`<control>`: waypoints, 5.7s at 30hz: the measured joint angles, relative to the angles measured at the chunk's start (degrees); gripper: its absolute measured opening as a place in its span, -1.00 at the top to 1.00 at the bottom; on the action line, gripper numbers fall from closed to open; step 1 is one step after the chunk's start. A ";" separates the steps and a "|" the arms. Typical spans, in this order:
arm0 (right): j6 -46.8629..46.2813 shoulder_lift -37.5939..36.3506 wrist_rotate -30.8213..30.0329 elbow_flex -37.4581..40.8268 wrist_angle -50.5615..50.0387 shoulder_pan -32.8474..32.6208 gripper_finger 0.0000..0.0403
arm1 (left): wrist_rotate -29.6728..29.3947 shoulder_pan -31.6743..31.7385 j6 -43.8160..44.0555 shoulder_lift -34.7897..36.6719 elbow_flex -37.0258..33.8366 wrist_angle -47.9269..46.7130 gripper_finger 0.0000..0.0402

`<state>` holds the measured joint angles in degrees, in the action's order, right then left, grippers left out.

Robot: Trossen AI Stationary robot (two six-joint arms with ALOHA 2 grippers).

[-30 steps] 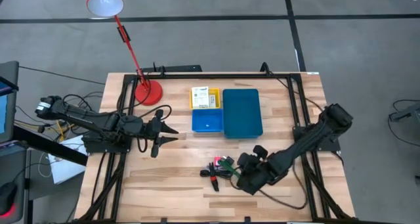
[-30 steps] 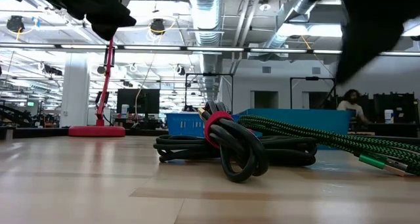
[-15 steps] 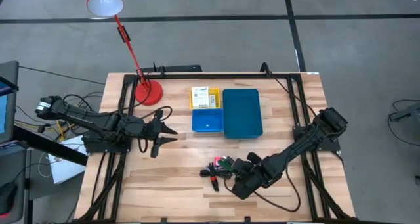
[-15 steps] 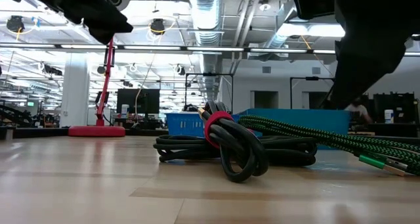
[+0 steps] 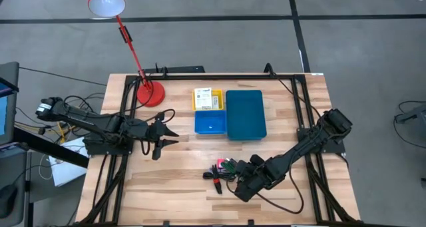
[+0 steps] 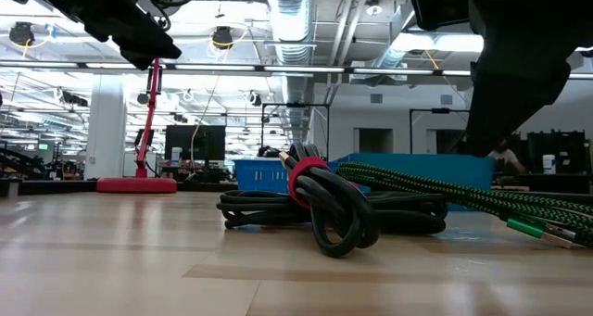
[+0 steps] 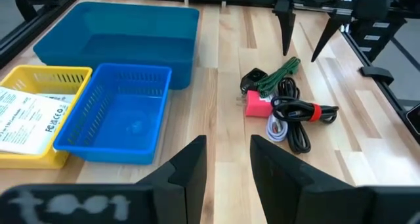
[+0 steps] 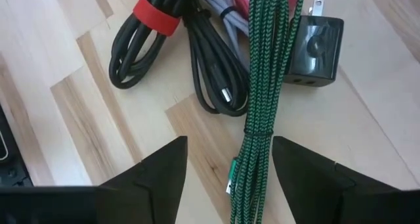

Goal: Pick and place items into bin
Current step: Put the green charger cable into the light blue bin, then put the bottom black charger cable into the light blue bin

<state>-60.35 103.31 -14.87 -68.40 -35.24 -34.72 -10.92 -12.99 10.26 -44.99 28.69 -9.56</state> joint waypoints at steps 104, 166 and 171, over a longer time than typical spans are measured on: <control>4.09 7.93 -25.52 -26.88 -51.85 22.72 0.19 | 0.22 0.00 6.08 0.00 0.02 -0.22 0.48; -26.23 12.48 -33.72 -26.86 -42.23 -14.65 0.47 | 5.55 -12.58 -31.51 -39.51 23.71 -0.92 0.48; -26.83 12.48 -32.72 -26.86 -42.69 -15.56 0.47 | 5.53 -12.63 -37.02 -43.75 27.74 -5.43 0.48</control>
<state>-87.18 115.79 -47.59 -95.26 -77.93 -50.28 -5.39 -25.63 -26.76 -88.74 56.43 -14.99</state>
